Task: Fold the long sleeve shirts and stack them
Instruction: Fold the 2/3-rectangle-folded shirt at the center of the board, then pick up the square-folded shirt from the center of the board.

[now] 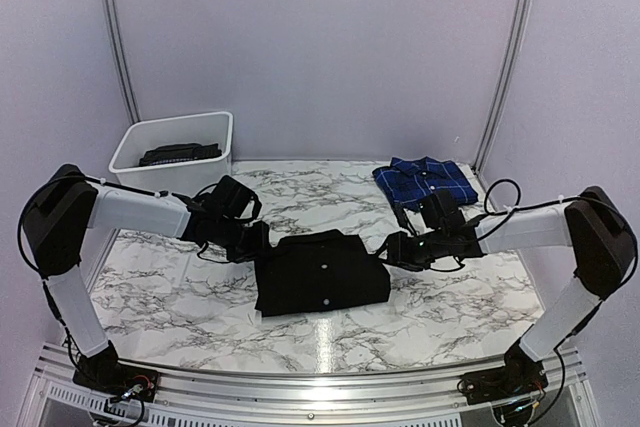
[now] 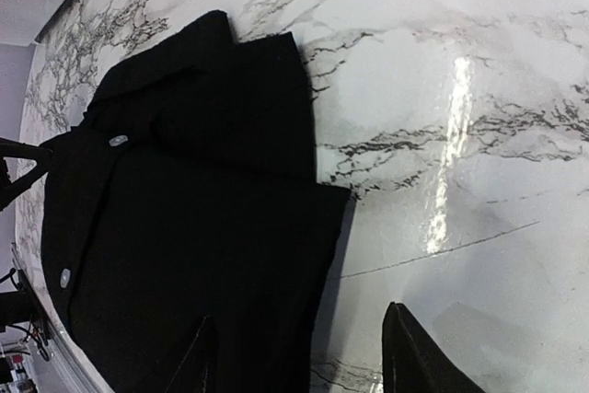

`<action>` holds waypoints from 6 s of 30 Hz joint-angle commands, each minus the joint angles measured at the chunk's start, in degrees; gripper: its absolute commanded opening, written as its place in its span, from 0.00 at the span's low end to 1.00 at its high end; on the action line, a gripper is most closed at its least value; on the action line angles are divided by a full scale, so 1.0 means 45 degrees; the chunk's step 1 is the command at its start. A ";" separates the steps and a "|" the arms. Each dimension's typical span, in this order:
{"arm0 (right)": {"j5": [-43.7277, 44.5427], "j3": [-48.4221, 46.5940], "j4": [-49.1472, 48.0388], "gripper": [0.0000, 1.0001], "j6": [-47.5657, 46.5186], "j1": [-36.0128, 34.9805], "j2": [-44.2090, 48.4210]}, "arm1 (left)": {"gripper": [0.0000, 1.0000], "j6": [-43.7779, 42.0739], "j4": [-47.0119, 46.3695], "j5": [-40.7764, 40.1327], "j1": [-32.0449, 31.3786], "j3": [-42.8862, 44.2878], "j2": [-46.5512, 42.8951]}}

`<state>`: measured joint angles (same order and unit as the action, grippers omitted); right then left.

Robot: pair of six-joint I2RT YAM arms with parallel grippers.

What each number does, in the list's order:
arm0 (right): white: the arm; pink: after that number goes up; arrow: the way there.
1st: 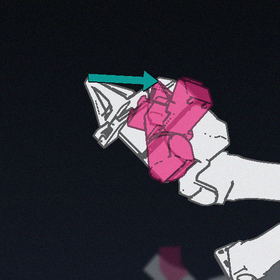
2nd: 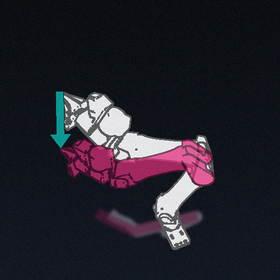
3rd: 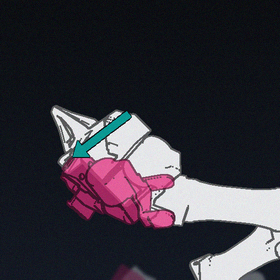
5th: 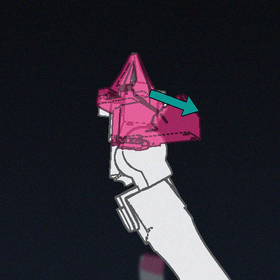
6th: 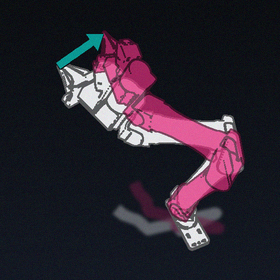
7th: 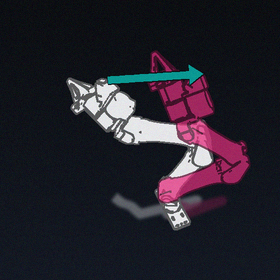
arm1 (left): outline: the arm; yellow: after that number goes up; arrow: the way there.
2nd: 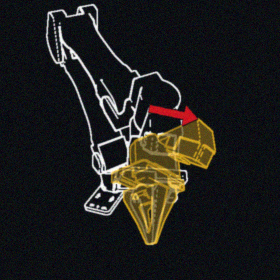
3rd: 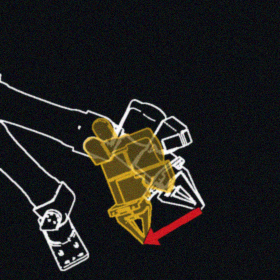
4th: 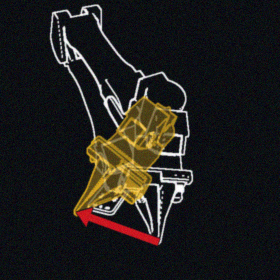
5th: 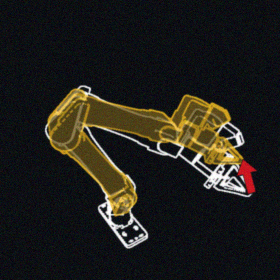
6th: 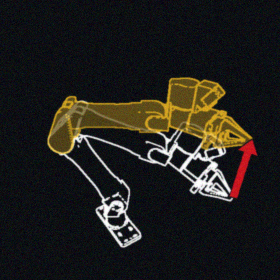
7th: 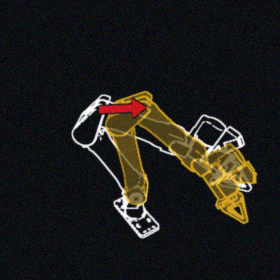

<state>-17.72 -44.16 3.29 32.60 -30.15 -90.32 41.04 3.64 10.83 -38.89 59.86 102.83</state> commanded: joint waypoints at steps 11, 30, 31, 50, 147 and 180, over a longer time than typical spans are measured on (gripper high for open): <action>-0.1568 -0.0361 -0.2508 0.37 0.0626 0.0390 -0.2211 | 0.00 -0.0192 0.0143 -0.0007 0.0053 0.0535 0.0197; -0.0334 -0.1276 -0.1082 0.00 -0.0094 0.0211 -0.0576 | 0.00 -0.0428 0.0630 0.0218 -0.0037 0.0826 -0.0754; -0.0264 -0.1306 -0.1065 0.00 -0.0154 0.0167 -0.0463 | 0.00 -0.0423 0.0650 0.0207 -0.0047 0.0794 -0.0845; 0.1072 -0.5367 -0.3614 0.00 -0.1417 -0.0001 -0.4359 | 0.00 -0.0379 0.1027 -0.2329 0.0810 0.1132 -0.0835; 0.1704 -0.4219 0.2081 0.68 -0.1516 -0.0773 -0.2501 | 0.73 -0.1134 0.2202 0.0900 0.0846 0.1303 0.0814; 0.6208 -0.8199 0.4540 0.00 -0.2542 -0.2129 -0.5083 | 0.00 -0.0123 0.1223 -0.2793 -0.1122 0.4192 0.1945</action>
<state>4.47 -75.44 19.55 25.06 -39.86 -114.06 39.90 14.17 -0.99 -42.78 74.59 112.62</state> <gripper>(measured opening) 0.005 0.042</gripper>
